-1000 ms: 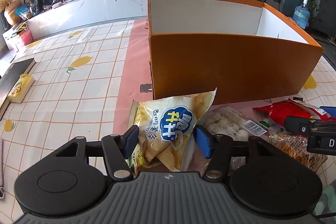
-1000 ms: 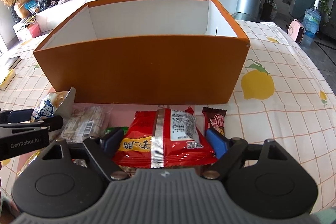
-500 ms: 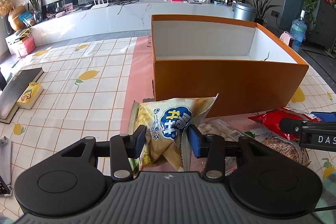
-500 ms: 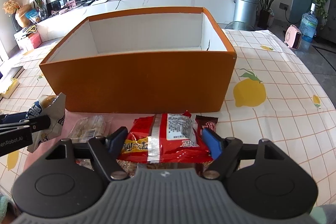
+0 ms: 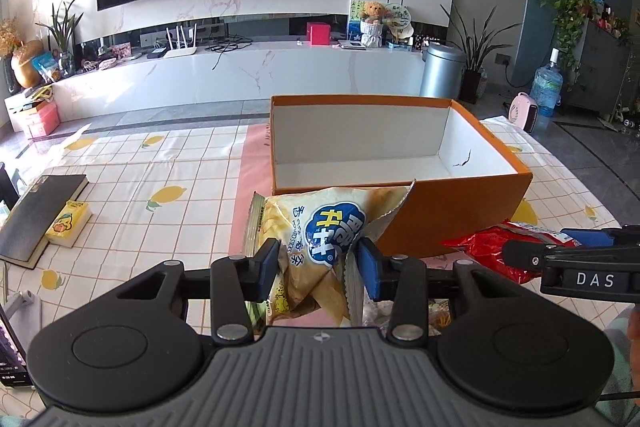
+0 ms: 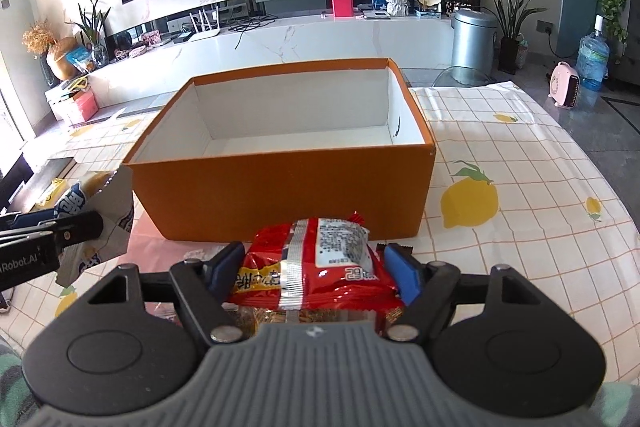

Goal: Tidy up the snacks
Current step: 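Carry both held bags over the orange box with both tools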

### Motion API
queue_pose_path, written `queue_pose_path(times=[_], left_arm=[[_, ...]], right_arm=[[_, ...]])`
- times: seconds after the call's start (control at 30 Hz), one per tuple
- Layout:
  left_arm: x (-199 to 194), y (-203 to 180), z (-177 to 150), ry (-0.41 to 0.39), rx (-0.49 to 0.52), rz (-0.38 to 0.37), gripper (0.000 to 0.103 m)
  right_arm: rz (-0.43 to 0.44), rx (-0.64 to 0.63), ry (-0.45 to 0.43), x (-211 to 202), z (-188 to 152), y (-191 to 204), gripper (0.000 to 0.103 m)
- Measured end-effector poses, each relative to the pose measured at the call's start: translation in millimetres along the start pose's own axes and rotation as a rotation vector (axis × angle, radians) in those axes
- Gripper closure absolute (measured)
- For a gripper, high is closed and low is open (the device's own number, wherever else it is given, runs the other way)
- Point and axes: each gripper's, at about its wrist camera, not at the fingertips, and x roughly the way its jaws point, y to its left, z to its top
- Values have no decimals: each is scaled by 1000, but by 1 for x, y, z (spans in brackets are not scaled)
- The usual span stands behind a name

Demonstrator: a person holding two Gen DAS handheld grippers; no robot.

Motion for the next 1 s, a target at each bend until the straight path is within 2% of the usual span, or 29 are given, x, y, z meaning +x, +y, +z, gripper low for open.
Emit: queue_pose_path(times=[0.37,0.53,0.67,0.8,1.0], left_arm=[[-12,-11,37,-78,64,-37,55],[2,-14,58,-84,105,-62,55],[24,-17,75,-54,132,-102,55],[55,-18,85,12,153,-137,55],[98,-17,92,105,203,-161,55]], right_arm=[[34,-41,-65,-24,40,6,30],[35,-106,-94,-21,65,16,30],[22,-165,-99,-7,88,22,30],[18,-205,-43,25,108,21,30],[12,-232,94,84,121,12,30]])
